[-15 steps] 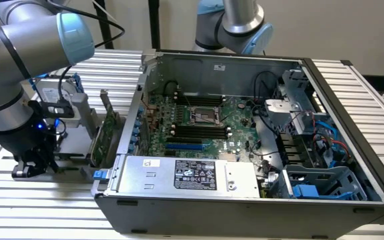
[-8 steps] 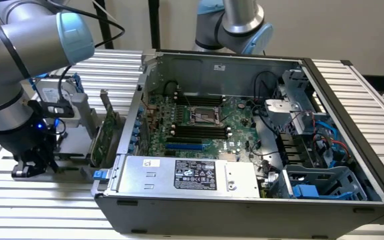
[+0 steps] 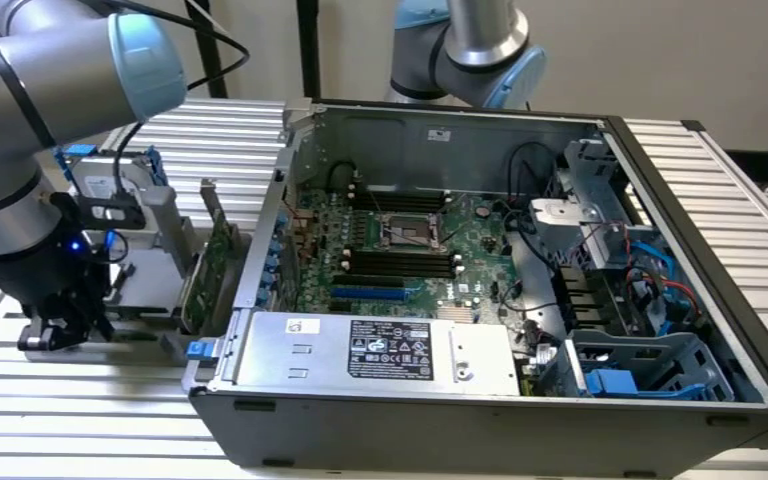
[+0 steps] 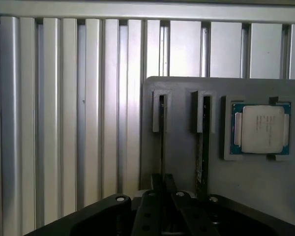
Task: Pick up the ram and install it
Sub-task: 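Pick up the ram and move it above insertion slot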
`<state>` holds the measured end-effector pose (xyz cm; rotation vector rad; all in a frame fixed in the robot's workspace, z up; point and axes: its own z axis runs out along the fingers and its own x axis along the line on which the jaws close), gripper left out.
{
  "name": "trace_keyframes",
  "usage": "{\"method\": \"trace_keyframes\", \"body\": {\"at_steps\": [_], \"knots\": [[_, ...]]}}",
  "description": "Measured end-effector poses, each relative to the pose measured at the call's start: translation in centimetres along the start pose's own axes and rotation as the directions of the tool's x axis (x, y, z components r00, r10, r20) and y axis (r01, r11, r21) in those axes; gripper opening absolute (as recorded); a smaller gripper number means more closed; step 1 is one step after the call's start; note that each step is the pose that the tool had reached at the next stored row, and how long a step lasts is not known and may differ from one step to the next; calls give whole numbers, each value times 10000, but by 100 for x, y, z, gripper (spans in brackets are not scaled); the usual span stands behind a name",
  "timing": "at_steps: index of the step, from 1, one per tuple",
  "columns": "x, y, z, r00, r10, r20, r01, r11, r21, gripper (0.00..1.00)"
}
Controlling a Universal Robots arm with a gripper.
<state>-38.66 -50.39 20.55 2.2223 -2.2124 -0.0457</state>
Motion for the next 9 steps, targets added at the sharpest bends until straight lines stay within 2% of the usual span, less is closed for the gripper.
{"method": "trace_keyframes", "body": {"at_steps": [5, 9], "knots": [[-4, 3, -136, 10000, -2, 0, 2, 10000, 1, 0], [-9, 7, -310, 10000, -1, 0, 1, 10000, 0, 0]]}}
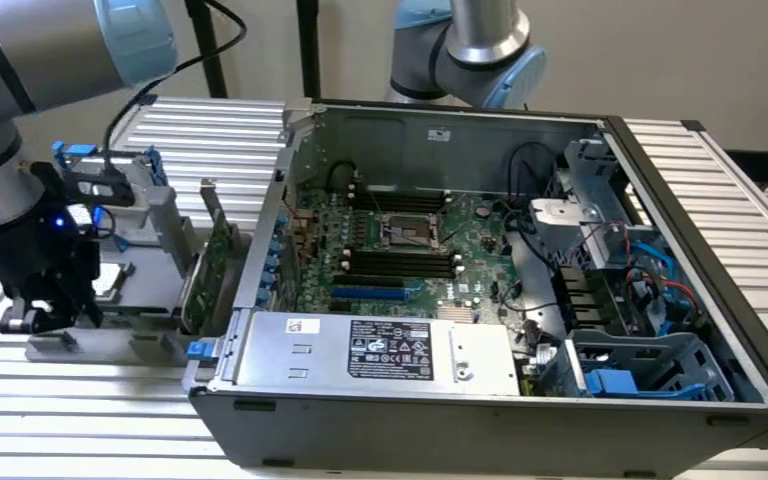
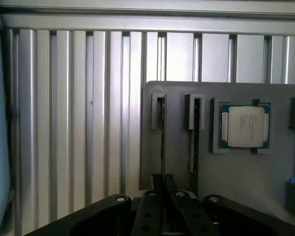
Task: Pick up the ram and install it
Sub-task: 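Pick up the ram and move it above insertion slot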
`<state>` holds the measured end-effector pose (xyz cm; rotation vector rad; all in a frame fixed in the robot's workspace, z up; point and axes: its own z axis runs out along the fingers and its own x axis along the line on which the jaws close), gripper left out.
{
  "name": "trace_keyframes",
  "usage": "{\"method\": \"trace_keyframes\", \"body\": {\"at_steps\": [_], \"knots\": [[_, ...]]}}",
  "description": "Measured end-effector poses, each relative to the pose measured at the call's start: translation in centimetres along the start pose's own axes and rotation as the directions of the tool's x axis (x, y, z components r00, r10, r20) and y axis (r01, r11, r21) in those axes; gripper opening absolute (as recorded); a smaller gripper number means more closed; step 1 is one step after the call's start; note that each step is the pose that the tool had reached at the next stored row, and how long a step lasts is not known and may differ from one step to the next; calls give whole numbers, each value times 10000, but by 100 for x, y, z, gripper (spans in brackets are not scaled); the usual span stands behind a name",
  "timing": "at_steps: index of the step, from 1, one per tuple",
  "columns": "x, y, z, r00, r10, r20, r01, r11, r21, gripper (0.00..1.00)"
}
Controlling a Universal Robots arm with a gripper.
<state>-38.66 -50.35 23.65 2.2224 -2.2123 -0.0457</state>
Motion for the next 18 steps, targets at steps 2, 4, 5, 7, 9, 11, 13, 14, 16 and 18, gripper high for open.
{"method": "trace_keyframes", "body": {"at_steps": [2, 4, 5, 7, 9, 11, 13, 14, 16, 18], "knots": [[-2, 2, -91, 10000, 1, -1, -1, 10000, 0, 0], [-4, -1, -182, 10000, 1, 0, -1, 10000, 0, 0], [-4, -6, -228, 10000, 0, -1, 0, 10000, 0, 0], [-6, -22, -318, 10000, 0, 1, 0, 10000, 1, 0], [-7, -45, -412, 10000, 0, 0, 0, 10000, 0, 0], [-8, -77, -503, 10000, 0, 0, 0, 10000, -1, 0], [-10, -124, -594, 10000, 0, 0, 0, 10000, 0, 0], [-10, -150, -640, 10000, 0, 0, 0, 10000, 0, 0], [-12, -211, -732, 10000, 0, 2, 0, 10000, 1, 0], [-13, -281, -827, 10000, -1, 8, 1, 10000, 0, 0]]}}
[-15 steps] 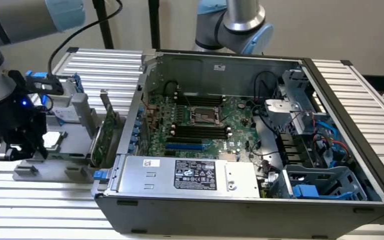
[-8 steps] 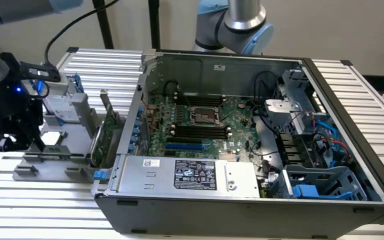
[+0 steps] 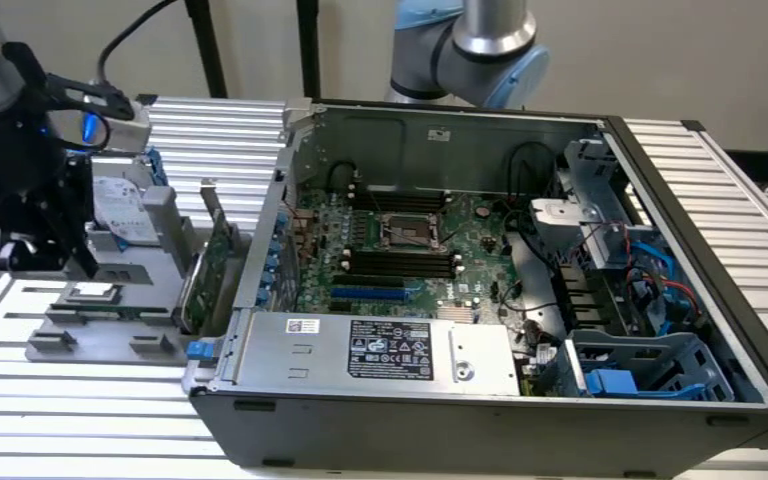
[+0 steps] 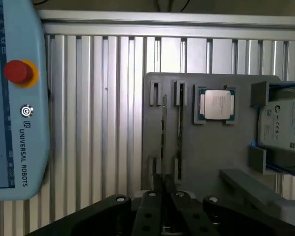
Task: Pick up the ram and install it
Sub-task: 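Pick up the ram and move it above insertion slot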
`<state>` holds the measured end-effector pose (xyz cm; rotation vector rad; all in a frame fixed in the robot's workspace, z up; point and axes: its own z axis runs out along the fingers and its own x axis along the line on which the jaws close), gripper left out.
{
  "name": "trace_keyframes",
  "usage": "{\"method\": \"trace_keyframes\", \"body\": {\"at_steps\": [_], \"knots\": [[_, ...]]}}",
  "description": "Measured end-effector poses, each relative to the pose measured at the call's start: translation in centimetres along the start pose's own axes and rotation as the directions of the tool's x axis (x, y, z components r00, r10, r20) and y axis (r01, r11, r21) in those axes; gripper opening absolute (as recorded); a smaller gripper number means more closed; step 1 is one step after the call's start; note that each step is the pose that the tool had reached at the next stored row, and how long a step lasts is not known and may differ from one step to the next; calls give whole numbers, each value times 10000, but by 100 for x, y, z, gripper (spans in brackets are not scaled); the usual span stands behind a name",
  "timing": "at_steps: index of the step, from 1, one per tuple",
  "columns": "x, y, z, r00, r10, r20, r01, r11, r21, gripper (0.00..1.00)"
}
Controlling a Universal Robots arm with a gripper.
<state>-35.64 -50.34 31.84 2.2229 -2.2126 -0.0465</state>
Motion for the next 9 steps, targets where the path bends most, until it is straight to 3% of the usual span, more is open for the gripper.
{"method": "trace_keyframes", "body": {"at_steps": [9], "knots": [[-6, -368, -416, 10000, -8, 83, 8, 10000, -1, 0]]}}
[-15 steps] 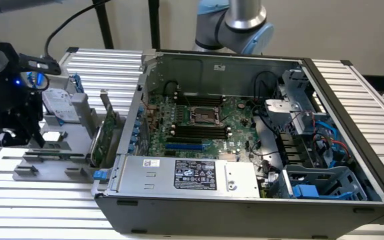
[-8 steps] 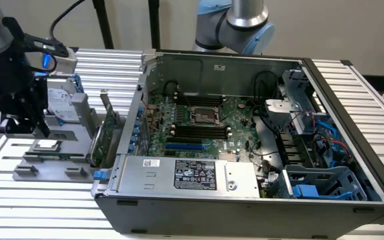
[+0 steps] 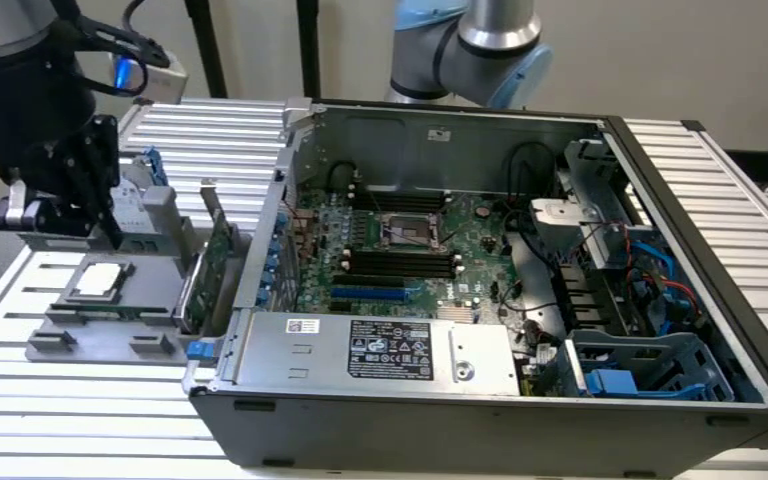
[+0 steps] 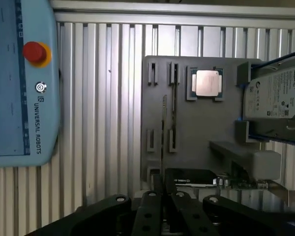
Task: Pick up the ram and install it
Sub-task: 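Pick up the ram and move it above insertion slot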
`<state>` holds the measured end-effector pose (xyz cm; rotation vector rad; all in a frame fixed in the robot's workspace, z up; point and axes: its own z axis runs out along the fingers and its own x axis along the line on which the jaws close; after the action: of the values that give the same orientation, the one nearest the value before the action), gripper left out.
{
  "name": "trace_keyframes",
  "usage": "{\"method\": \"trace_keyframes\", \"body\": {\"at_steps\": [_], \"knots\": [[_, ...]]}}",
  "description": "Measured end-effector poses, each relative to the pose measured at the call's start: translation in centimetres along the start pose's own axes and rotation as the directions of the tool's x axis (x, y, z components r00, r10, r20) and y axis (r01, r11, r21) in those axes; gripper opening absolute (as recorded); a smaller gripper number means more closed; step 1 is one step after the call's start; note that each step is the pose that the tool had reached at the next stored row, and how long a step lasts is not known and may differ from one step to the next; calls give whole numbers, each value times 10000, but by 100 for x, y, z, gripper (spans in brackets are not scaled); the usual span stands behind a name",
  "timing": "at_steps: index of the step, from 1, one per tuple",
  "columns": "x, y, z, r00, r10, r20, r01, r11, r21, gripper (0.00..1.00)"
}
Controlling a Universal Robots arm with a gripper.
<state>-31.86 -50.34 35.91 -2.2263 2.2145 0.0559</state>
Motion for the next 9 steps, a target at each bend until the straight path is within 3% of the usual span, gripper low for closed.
{"method": "trace_keyframes", "body": {"at_steps": [5, 9], "knots": [[-4, -224, -182, 10000, -6, 95, 6, 10000, 3, 0], [-4, -403, -238, 9999, -6, 139, 6, 10000, 2, 0]]}}
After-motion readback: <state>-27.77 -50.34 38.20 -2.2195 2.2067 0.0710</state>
